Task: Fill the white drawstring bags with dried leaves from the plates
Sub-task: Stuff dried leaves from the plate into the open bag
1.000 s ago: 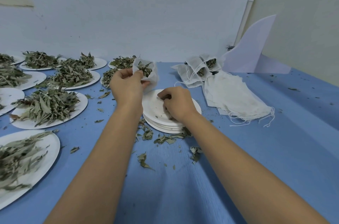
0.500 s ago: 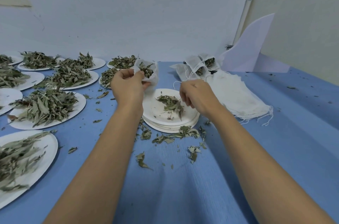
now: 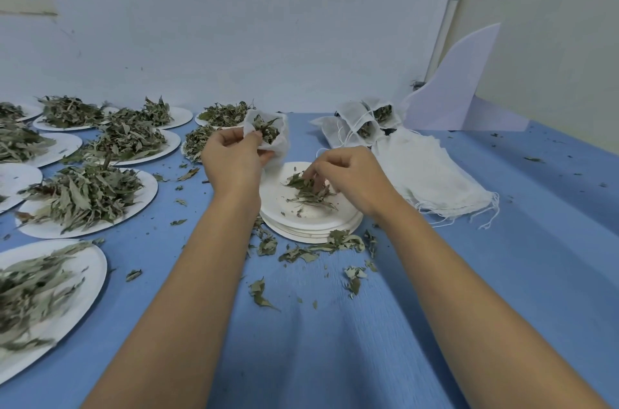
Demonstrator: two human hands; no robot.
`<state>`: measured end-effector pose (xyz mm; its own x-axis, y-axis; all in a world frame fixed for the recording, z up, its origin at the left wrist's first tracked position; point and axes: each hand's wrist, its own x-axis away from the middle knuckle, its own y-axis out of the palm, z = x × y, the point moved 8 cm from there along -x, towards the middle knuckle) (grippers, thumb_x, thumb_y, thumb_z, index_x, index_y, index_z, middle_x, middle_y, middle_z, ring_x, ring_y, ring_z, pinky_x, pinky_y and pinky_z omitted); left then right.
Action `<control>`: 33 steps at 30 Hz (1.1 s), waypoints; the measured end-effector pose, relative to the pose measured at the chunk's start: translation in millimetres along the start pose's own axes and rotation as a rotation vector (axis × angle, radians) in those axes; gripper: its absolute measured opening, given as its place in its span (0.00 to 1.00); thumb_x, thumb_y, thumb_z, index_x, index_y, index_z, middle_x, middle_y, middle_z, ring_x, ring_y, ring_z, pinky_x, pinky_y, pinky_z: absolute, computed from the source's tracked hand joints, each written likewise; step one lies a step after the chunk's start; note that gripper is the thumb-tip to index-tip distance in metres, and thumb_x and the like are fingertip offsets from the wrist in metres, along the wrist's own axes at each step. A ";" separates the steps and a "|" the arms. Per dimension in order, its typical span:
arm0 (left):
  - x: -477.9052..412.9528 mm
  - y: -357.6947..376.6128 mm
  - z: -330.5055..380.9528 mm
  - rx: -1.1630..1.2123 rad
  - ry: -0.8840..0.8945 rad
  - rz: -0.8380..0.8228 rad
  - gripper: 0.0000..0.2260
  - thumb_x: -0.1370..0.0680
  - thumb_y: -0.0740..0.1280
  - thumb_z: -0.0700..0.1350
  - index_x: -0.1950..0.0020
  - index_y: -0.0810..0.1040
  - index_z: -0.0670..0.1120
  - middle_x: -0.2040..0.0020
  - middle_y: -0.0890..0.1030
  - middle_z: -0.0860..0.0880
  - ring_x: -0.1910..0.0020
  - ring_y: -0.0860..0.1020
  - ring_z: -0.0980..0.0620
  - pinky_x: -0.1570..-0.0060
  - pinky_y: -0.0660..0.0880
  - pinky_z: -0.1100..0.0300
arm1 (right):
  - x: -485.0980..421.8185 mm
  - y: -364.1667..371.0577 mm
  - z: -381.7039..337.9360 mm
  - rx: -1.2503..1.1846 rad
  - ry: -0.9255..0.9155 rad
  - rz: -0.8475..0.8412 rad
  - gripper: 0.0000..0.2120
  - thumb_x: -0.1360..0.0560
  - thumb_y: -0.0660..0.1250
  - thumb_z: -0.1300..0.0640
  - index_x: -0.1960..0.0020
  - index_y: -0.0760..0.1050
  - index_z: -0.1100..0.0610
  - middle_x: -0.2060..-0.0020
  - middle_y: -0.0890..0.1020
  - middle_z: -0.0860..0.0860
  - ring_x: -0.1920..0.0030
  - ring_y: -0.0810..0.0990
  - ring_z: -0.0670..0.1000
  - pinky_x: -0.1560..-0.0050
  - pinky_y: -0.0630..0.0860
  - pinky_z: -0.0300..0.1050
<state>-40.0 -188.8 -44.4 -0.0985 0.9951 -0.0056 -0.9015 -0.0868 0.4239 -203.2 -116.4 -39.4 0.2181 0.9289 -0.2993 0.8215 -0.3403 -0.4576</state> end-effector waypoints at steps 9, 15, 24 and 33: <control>2.1 2.1 -1.8 0.004 -0.006 -0.012 0.06 0.24 0.67 0.33 0.56 0.73 0.43 0.55 0.78 0.45 0.59 0.79 0.51 0.65 0.79 0.66 | 2.4 34.3 22.6 0.481 0.022 -0.405 0.24 0.21 0.61 0.56 0.26 0.62 0.47 0.24 0.55 0.42 0.24 0.52 0.44 0.28 0.49 0.41; -0.2 -0.1 -2.5 0.001 0.000 -0.004 0.07 0.24 0.67 0.33 0.57 0.73 0.44 0.56 0.78 0.46 0.61 0.79 0.52 0.66 0.79 0.67 | 0.6 33.6 16.6 0.671 -0.118 -0.298 0.18 0.19 0.59 0.58 0.29 0.69 0.52 0.30 0.70 0.46 0.29 0.66 0.49 0.30 0.59 0.37; -1.2 -0.2 -2.0 -0.056 0.058 -0.010 0.05 0.24 0.67 0.35 0.50 0.74 0.40 0.57 0.78 0.47 0.61 0.79 0.52 0.66 0.78 0.67 | 0.0 29.9 4.2 0.676 -0.179 -0.017 0.12 0.20 0.62 0.58 0.39 0.79 0.55 0.46 0.83 0.55 0.47 0.80 0.55 0.49 0.73 0.44; 2.1 7.5 0.2 -0.383 0.220 -0.061 0.01 0.23 0.69 0.43 0.53 0.78 0.47 0.55 0.81 0.47 0.53 0.81 0.48 0.52 0.80 0.55 | -8.0 -26.2 3.6 -0.490 0.160 0.077 0.09 0.27 0.68 0.68 0.53 0.82 0.57 0.59 0.86 0.51 0.56 0.84 0.49 0.54 0.81 0.38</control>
<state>-46.9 -187.4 -41.0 -0.0905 0.9688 -0.2307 -0.9954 -0.0808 0.0513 -228.4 -115.4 -28.0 0.3338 0.9277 -0.1674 0.9418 -0.3357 0.0173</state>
